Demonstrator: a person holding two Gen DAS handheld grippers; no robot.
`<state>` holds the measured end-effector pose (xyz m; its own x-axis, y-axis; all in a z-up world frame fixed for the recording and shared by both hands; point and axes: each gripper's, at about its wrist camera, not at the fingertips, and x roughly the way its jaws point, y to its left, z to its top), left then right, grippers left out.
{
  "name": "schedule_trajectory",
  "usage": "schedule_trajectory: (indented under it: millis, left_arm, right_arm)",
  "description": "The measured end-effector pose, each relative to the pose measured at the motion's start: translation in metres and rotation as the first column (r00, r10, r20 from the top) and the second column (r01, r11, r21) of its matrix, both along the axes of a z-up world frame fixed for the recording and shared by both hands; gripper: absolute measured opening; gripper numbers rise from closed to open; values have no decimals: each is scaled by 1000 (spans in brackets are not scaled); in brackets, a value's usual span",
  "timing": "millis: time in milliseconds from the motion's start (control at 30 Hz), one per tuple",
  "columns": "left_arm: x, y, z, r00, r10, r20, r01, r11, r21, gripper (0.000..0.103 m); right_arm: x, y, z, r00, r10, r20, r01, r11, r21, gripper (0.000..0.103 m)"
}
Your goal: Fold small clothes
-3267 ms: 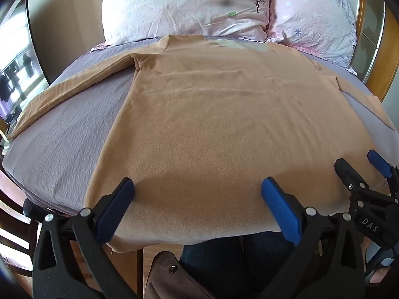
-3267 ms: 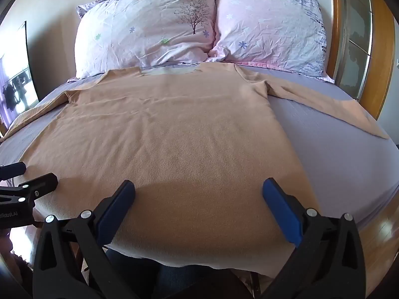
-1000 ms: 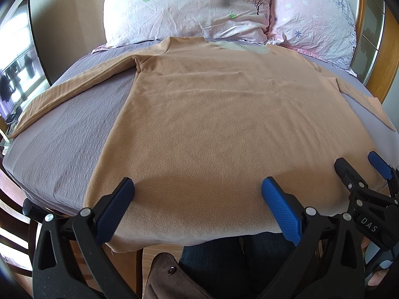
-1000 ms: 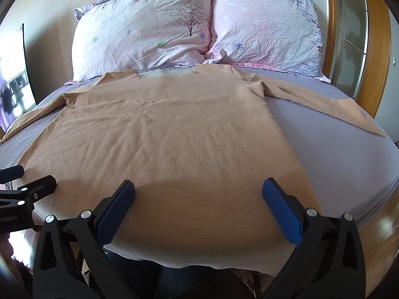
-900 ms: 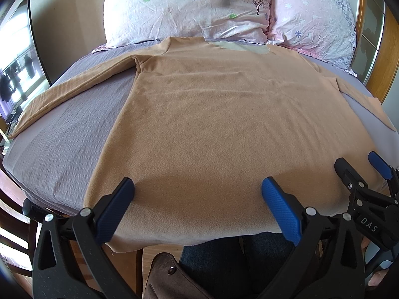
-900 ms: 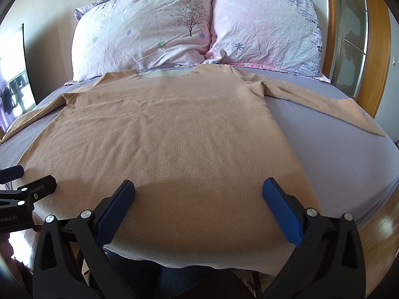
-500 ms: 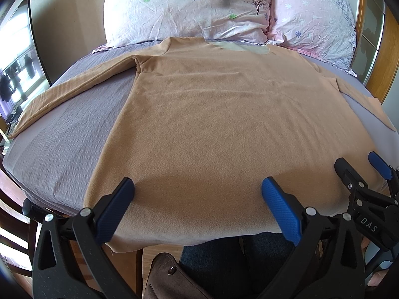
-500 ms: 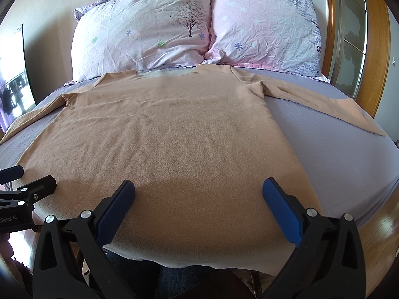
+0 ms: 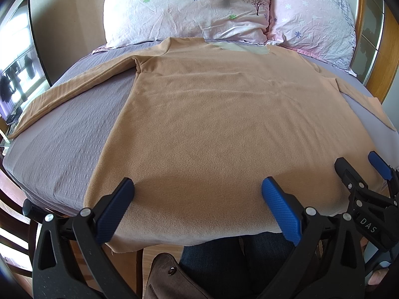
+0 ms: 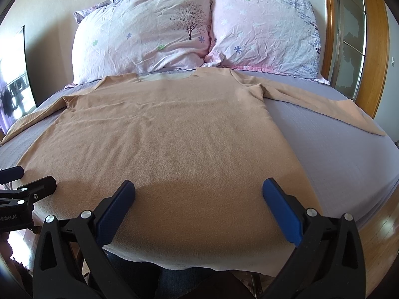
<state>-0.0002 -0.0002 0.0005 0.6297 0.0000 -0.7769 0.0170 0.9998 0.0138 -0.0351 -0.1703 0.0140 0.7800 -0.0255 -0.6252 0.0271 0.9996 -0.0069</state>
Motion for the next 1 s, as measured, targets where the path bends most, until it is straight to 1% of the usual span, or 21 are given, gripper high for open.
schedule_trajectory:
  millis: [100,167,200,267,333,367,433,467,500,567,600,633,667,700,733,800,833,867,900,967,1000]
  left_arm:
    - [1,0,0,1000,-9,8,9,1000,5,101]
    - [0,-2,-1,1000,-18,21,18,1000,6,101]
    - [-2,-1,-1,999,-25,29,25,1000,7,101]
    - [-3,2,0,998,-50,49,50,999,8,101]
    - [1,7,0,995,-80,55,81,997,-14,101]
    - [3,11,2,994,-87,58,89,995,-35,101]
    - [10,29,10,991,-99,90,112,982,-150,101]
    - [13,37,14,989,-94,113,115,974,-194,101]
    - [17,48,20,985,-80,150,114,966,-232,101]
    - [22,66,31,972,-48,232,109,960,-259,101]
    - [26,75,36,961,-34,275,110,957,-267,101]
    - [28,81,39,954,-26,298,112,955,-274,101]
    - [32,90,44,944,-15,328,116,950,-290,101]
    - [36,99,48,938,-4,347,118,944,-307,101]
    - [42,108,51,934,11,356,113,939,-324,101]
    - [51,122,54,931,39,362,97,931,-351,101]
    - [52,127,53,931,53,362,87,929,-359,101]
    - [57,135,53,930,77,360,68,925,-373,101]
    - [61,142,53,929,98,357,51,922,-384,101]
    - [66,159,51,926,151,346,10,907,-421,101]
    - [66,168,51,923,176,342,-4,894,-448,101]
  right_arm:
    - [-1,-6,-3,998,49,45,-49,999,2,102]
    - [4,-14,0,996,78,32,-78,997,10,102]
    - [8,-21,4,997,69,23,-69,997,21,102]
    - [13,-54,21,998,-12,60,8,998,70,102]
    - [18,-107,44,984,-147,103,129,978,162,102]
    - [22,-140,54,966,-236,106,210,954,214,102]
    - [29,-206,67,905,-418,77,378,876,300,91]
    - [34,-236,70,868,-495,44,454,826,333,76]
    - [40,-276,69,809,-588,-14,549,747,374,62]
    - [48,-327,60,719,-684,-123,664,625,411,54]
    - [52,-347,56,682,-711,-170,701,570,428,51]
    - [57,-368,49,655,-725,-214,725,524,446,50]
    - [61,-381,44,639,-730,-241,740,500,449,50]
    - [67,-393,38,616,-739,-272,763,472,443,47]
    - [69,-400,34,603,-744,-288,772,454,444,45]
    - [78,-415,23,583,-746,-323,788,422,448,36]
    - [81,-419,20,576,-753,-319,791,415,449,33]
    - [82,-423,19,560,-767,-314,803,409,434,26]
    - [82,-423,18,551,-774,-310,808,403,429,17]
    - [86,-429,13,553,-776,-303,800,393,454,6]
    - [86,-429,15,555,-778,-294,799,401,448,6]
